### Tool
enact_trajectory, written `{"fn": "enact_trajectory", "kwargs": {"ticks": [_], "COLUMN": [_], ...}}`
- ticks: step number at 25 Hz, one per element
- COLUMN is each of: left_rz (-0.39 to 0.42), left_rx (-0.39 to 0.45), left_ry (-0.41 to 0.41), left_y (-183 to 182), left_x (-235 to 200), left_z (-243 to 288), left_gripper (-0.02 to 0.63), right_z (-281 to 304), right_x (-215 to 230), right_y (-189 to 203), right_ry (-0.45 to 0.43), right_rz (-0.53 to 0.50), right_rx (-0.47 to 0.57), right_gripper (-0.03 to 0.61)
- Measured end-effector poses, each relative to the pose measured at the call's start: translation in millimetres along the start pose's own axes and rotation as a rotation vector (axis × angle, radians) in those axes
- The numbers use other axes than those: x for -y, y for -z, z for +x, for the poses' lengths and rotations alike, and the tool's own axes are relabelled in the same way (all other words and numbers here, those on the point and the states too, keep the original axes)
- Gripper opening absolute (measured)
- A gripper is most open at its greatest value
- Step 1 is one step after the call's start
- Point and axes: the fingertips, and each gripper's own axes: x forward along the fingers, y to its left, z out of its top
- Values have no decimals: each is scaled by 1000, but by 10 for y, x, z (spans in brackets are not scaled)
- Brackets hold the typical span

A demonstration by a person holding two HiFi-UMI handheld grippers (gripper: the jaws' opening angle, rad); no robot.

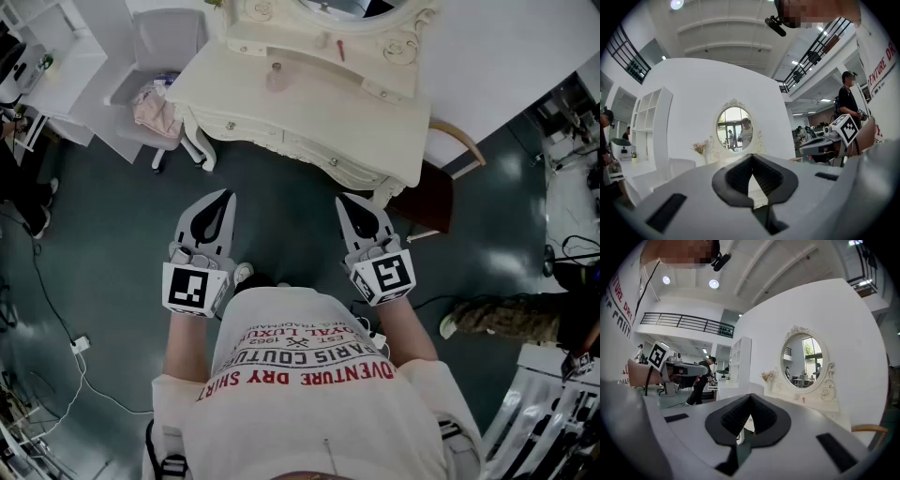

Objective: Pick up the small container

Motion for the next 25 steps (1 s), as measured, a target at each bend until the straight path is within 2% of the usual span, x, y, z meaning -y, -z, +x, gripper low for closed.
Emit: {"fn": "enact_trajectory", "kwargs": {"ticks": [8, 13, 16, 22, 25], "left_rz": [-27, -26, -24, -65, -81], "left_rx": [-11, -29, -28, -55, -67], "left_ry": [20, 19, 34, -66, -80], "left_y": [73, 113, 136, 313, 428], "left_x": [41, 48, 62, -257, -471], "left_z": [-26, -19, 0, 105, 233], "left_gripper": [6, 6, 6, 6, 6], "right_z": [-58, -36, -8, 198, 437], "right_x": [39, -1, 16, 88, 141], "right_y": [1, -18, 22, 173, 244], "right_ry": [6, -2, 13, -6, -19], "right_rz": [6, 67, 74, 109, 122], "right_rx": [4, 50, 44, 18, 12], "right_gripper": [-2, -2, -2, -2, -2]}}
